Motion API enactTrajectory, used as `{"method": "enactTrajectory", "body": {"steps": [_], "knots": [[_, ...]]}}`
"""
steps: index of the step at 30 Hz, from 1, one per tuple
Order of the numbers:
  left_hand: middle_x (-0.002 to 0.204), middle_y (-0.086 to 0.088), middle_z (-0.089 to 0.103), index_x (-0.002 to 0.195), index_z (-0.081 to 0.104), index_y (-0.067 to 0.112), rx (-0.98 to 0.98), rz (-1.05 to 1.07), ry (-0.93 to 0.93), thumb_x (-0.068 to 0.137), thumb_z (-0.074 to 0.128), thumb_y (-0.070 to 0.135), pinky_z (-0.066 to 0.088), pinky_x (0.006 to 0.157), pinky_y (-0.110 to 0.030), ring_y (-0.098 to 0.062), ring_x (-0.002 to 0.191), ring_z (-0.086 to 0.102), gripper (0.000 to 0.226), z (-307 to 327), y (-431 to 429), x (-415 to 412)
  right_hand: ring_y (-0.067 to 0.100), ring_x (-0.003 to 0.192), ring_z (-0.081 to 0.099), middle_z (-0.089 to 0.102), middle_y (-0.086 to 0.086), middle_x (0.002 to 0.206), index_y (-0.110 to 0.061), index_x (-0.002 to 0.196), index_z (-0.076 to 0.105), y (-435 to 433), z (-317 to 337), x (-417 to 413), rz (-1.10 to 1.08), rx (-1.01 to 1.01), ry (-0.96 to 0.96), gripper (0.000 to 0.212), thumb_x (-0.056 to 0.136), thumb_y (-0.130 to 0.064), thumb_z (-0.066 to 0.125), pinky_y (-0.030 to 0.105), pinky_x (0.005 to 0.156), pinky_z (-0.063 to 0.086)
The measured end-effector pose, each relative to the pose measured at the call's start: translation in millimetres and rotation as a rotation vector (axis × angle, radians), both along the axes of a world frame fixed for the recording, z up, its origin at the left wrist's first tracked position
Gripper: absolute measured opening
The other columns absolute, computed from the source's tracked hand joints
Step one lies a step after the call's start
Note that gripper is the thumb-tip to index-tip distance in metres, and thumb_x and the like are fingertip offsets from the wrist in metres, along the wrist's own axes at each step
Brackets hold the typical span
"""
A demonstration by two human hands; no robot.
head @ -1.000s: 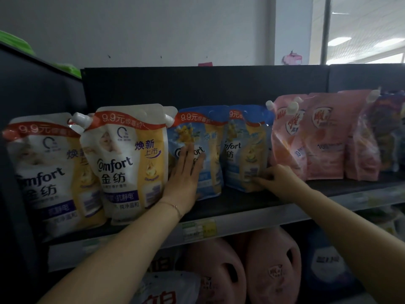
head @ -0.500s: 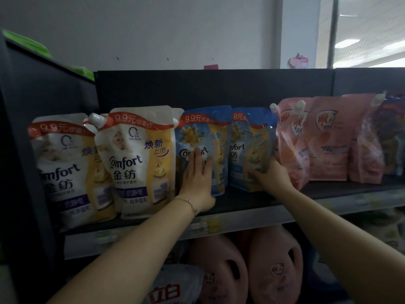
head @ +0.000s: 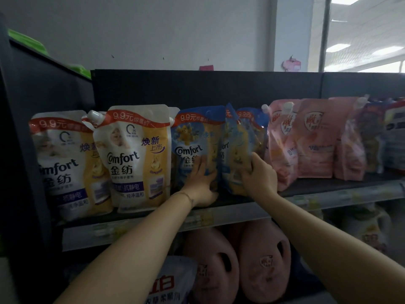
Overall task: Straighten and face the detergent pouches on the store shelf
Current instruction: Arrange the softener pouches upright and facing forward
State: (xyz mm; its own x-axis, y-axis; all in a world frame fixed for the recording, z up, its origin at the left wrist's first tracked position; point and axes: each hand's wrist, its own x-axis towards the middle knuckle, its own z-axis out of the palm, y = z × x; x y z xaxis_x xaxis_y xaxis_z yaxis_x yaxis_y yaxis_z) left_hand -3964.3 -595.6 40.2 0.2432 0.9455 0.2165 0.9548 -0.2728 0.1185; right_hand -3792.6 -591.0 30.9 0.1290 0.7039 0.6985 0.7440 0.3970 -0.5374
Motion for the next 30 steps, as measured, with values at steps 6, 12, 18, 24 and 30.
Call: {"method": "enactTrajectory", "body": {"steps": [6, 12, 18, 24, 30], "knots": [[0.156, -0.003, -0.028, 0.153, 0.020, 0.020, -0.024, -0.027, -0.197, 0.094, 0.055, 0.044, -0.003, 0.119, -0.038, -0.022, 0.142, -0.029, 0.073, 0.8, 3.1, 0.4, 0.015, 0.056, 0.038, 0.044, 0.000, 0.057, -0.004, 0.066, 0.049, -13.9, 11.1, 8.4, 0.051, 0.310, 0.160, 0.023, 0.087, -0.002, 0.060, 0.032, 0.052, 0.027], [0.160, -0.013, -0.003, 0.149, 0.028, 0.004, 0.125, -0.062, -0.534, 0.105, 0.033, 0.023, -0.001, 0.118, -0.037, -0.027, 0.147, -0.010, 0.049, -2.1, -1.4, 13.8, 0.012, 0.052, 0.038, 0.046, 0.000, 0.056, -0.002, 0.065, 0.053, -29.2, 9.3, 17.8, 0.124, 0.487, 0.112, 0.024, 0.087, -0.003, 0.064, 0.028, 0.049, 0.032], [0.155, -0.028, -0.013, 0.148, 0.019, 0.000, -0.027, 0.077, -0.765, 0.101, 0.038, 0.007, -0.005, 0.116, -0.044, -0.042, 0.143, -0.016, 0.051, 2.6, 4.6, 16.3, 0.010, 0.055, 0.036, 0.043, -0.006, 0.059, -0.004, 0.065, 0.054, -40.8, 10.7, 17.9, 0.148, 0.616, 0.115, 0.025, 0.088, -0.001, 0.064, 0.023, 0.050, 0.032], [0.134, 0.011, 0.043, 0.118, 0.050, 0.020, -0.151, -0.080, -1.240, 0.106, 0.028, 0.028, 0.041, 0.096, -0.019, -0.006, 0.116, 0.046, 0.027, 20.4, -29.6, 37.0, 0.011, 0.055, 0.039, 0.041, -0.011, 0.060, -0.005, 0.064, 0.052, -50.9, 17.8, 15.0, 0.231, 0.671, 0.126, 0.028, 0.089, -0.001, 0.063, 0.026, 0.050, 0.034], [0.097, -0.002, 0.069, 0.103, 0.064, 0.019, -0.245, -0.250, -1.684, 0.102, 0.028, 0.045, 0.054, 0.086, -0.038, -0.020, 0.090, 0.066, 0.044, 17.5, -28.3, 54.6, 0.009, 0.057, 0.038, 0.042, -0.010, 0.062, -0.006, 0.065, 0.052, -63.2, 24.9, 11.6, 0.245, 0.780, 0.053, 0.026, 0.089, -0.002, 0.061, 0.017, 0.053, 0.032]]}}
